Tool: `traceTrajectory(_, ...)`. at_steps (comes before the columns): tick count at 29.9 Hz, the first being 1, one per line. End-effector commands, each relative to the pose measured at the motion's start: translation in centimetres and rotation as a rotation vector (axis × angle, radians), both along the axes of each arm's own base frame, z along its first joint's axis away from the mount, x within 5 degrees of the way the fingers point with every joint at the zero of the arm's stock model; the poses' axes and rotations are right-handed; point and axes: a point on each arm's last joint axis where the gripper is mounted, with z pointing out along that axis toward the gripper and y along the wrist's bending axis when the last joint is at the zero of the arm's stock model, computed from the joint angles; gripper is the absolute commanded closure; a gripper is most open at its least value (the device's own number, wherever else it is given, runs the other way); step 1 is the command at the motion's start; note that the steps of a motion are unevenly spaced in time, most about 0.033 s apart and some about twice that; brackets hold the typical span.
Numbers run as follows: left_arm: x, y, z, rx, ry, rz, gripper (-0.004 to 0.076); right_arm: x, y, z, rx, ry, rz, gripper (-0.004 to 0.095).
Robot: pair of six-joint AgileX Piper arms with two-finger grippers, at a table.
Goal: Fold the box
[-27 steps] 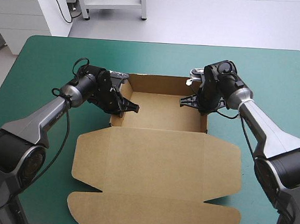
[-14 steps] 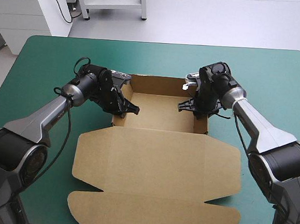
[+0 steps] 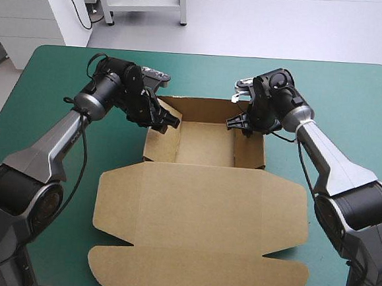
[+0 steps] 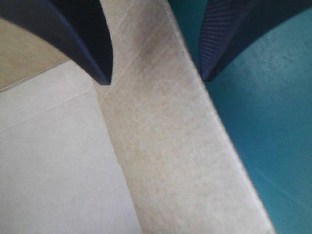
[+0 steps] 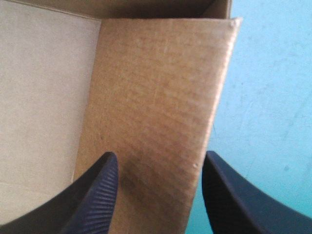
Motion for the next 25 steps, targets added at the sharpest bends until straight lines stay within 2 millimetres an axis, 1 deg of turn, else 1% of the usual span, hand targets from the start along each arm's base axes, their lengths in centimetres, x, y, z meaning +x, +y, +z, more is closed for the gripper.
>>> traceTrajectory(1, -1.3, 0.5, 5.2, -0.034, -0.102, -0.009, 0.0334, -1.3, -1.0, 4.7, 0.019, -0.114, 0.01, 0.0416)
traceTrajectory(3, -1.3, 0.9, 6.9, -0.024, -0.166, -0.004, 0.0335, -1.6, -1.1, 5.2, 0.018, -0.126, 0.023, 0.0417)
traceTrajectory(6, -2.1, 1.6, 9.8, -0.024, -0.267, 0.006, 0.0335, -2.2, -1.4, 6.4, 0.023, -0.156, 0.035, 0.0417)
traceTrajectory(8, -3.0, 2.1, 11.9, -0.03, -0.333, 0.015, 0.0345, -2.7, -1.7, 7.3, 0.023, -0.18, 0.038, 0.0418)
traceTrajectory(10, -4.2, 2.9, 13.8, -0.031, -0.39, 0.023, 0.0385, -3.2, -2.1, 8.2, 0.008, -0.21, 0.042, 0.0418)
traceTrajectory(12, -5.6, 3.7, 15.3, -0.032, -0.438, 0.031, 0.045, -3.4, -2.4, 8.8, -0.012, -0.233, 0.039, 0.0418)
traceTrajectory(13, -6.6, 4.1, 16.3, -0.036, -0.467, 0.035, 0.0509, -3.6, -2.7, 9.3, -0.026, -0.25, 0.037, 0.0418)
traceTrajectory(15, -7.8, 4.7, 17.5, -0.044, -0.502, 0.038, 0.0607, -3.9, -2.9, 9.7, -0.032, -0.265, 0.035, 0.0418)
traceTrajectory(16, -8.8, 5.2, 18.3, -0.049, -0.528, 0.034, 0.0687, -4.0, -3.0, 9.9, -0.024, -0.268, 0.025, 0.0419)
traceTrajectory(17, -9.5, 5.5, 18.7, -0.046, -0.544, 0.021, 0.0734, -4.2, -3.0, 10.0, -0.013, -0.268, 0.015, 0.0418)
traceTrajectory(21, -12.6, 6.8, 20.0, -0.057, -0.585, 0.017, 0.0731, -4.3, -2.6, 10.0, 0.051, -0.251, -0.027, 0.042)
traceTrajectory(23, -14.2, 7.5, 20.0, -0.057, -0.586, 0.017, 0.0731, -4.3, -2.4, 9.7, 0.069, -0.235, -0.026, 0.042)
traceTrajectory(25, -15.6, 8.1, 19.4, -0.052, -0.575, 0.016, 0.0731, -4.3, -2.4, 9.2, 0.071, -0.218, -0.04, 0.042)
